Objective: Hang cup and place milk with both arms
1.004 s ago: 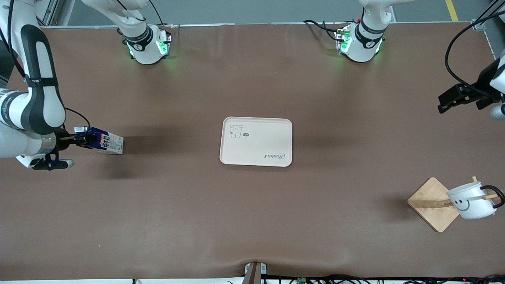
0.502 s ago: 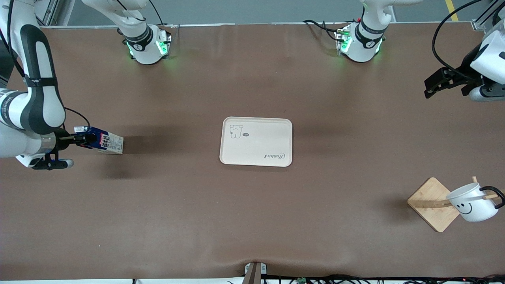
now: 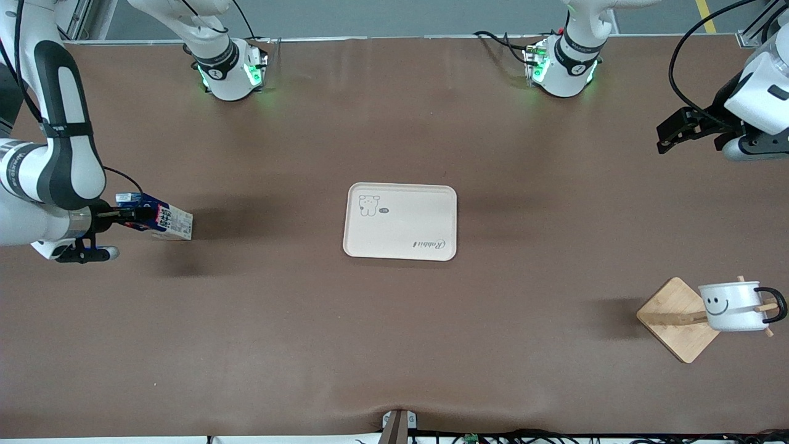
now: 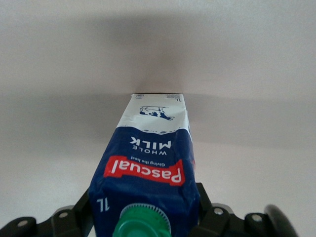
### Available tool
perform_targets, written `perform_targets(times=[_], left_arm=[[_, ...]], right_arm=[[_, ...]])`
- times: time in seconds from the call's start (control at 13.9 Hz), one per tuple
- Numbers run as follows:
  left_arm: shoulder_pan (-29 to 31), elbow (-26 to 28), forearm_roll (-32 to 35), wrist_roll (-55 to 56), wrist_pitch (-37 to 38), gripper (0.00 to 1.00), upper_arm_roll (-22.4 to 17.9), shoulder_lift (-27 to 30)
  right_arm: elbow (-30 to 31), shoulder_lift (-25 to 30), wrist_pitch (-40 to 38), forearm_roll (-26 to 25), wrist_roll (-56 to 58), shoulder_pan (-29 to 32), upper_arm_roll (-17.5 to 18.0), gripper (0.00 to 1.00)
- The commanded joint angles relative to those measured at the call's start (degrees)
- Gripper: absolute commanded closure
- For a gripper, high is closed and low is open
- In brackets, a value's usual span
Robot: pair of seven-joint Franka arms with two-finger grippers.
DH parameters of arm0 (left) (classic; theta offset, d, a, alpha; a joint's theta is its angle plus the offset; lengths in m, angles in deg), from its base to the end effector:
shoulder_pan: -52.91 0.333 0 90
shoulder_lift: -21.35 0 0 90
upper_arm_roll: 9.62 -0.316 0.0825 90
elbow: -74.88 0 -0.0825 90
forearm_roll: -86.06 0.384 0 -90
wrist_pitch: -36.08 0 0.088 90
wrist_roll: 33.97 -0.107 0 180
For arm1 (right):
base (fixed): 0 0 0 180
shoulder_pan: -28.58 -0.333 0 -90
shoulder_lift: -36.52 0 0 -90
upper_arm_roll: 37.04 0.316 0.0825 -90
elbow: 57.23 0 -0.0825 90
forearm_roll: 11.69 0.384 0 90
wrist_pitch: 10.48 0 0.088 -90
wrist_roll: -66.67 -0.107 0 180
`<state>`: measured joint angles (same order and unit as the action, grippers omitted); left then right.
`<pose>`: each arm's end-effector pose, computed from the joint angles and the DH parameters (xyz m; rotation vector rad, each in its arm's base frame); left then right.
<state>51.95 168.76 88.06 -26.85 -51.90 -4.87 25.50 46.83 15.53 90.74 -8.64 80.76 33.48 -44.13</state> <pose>0.5254 -0.0503 0.6288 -3.0970 -0.0397 0.0403 0.5782 -0.1140 0.3135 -2.9840 -0.0212 0.6071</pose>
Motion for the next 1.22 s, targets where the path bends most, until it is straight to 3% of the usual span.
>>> perform_targets(times=[0.0, 0.5, 0.57, 1.15], left_arm=[[0.87, 1.39, -1.03, -0.36, -0.79, 0.0, 0.79, 1.3], [1.05, 1.39, -1.03, -0.36, -0.62, 0.0, 0.7, 1.39], [1.05, 1.39, -1.03, -0.36, -0.44, 0.0, 0.7, 1.39], [1.05, 1.31, -0.94, -0.44, -0.09, 0.0, 0.61, 1.83]], right_arm=[[1.23, 0.52, 0.82, -1.03, 0.49, 1.6, 1.38, 0.18], [1.14, 0.6, 0.47, -1.03, 0.49, 1.6, 1.38, 0.14], [1.14, 0.52, 0.47, -1.03, 0.49, 1.6, 1.38, 0.0], [0.79, 0.6, 0.21, -1.03, 0.41, 1.51, 1.38, 0.0]])
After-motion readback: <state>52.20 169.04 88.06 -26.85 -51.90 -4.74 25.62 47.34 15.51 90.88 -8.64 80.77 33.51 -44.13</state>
